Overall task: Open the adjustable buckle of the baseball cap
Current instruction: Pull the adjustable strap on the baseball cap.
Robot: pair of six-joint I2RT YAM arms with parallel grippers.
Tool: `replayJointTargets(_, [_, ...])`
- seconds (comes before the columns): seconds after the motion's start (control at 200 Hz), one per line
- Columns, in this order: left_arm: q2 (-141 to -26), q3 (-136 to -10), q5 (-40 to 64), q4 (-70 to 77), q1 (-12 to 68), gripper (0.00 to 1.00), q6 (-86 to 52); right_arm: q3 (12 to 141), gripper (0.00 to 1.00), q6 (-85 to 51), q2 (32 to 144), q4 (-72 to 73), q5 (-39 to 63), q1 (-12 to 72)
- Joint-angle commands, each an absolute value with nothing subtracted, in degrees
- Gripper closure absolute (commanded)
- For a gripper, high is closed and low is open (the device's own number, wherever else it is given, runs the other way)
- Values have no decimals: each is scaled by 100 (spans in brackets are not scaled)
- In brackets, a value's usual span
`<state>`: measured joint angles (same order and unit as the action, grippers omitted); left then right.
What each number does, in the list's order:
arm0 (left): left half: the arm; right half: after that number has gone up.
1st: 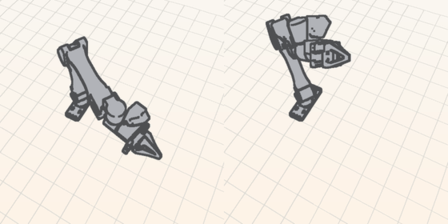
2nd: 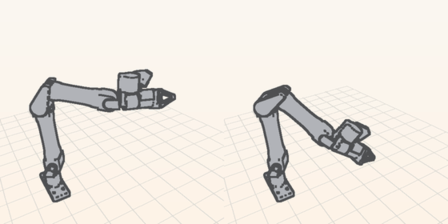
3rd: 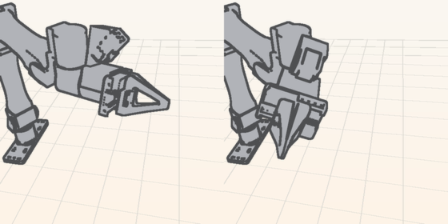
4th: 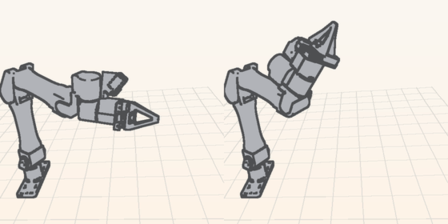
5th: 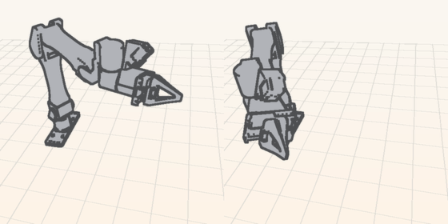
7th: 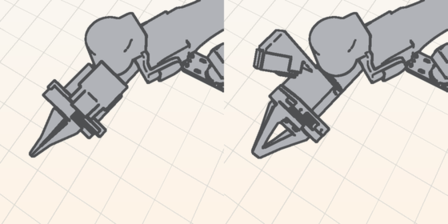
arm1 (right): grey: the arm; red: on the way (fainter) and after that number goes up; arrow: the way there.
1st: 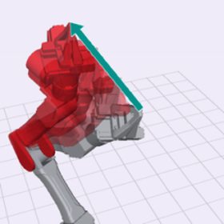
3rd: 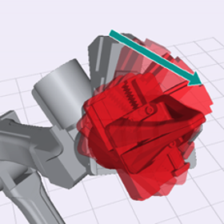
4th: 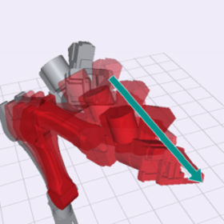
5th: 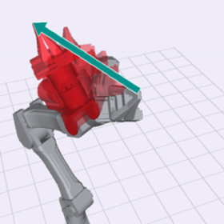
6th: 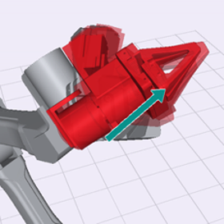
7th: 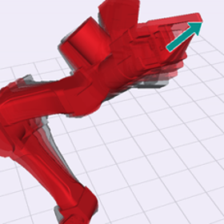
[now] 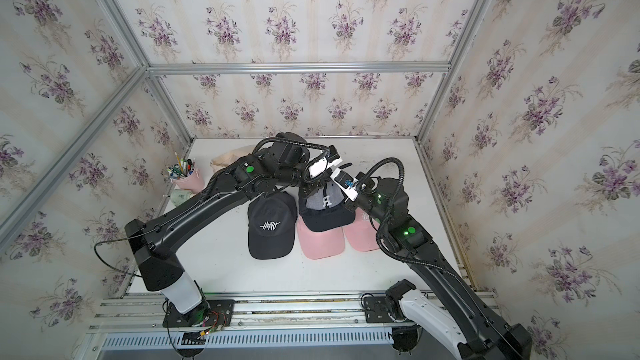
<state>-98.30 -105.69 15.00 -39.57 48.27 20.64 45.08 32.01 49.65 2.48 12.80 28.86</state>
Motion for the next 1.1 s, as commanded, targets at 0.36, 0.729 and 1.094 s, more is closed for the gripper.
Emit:
replayJointTargets(0.36, [-9818,-10555,1628,-3920,4841,100,1929,4491,100,2677,5079,883,542,2907])
replayJointTargets(0.729, [-9510,-9963,1534,-3612,4843,100,1744,4539,100,2426,5163,1037,346,2909])
replayJointTargets(1.094, [-8859,-9044,1400,-2789,4843,100,1644,4610,100,2220,5161,1012,332,2906])
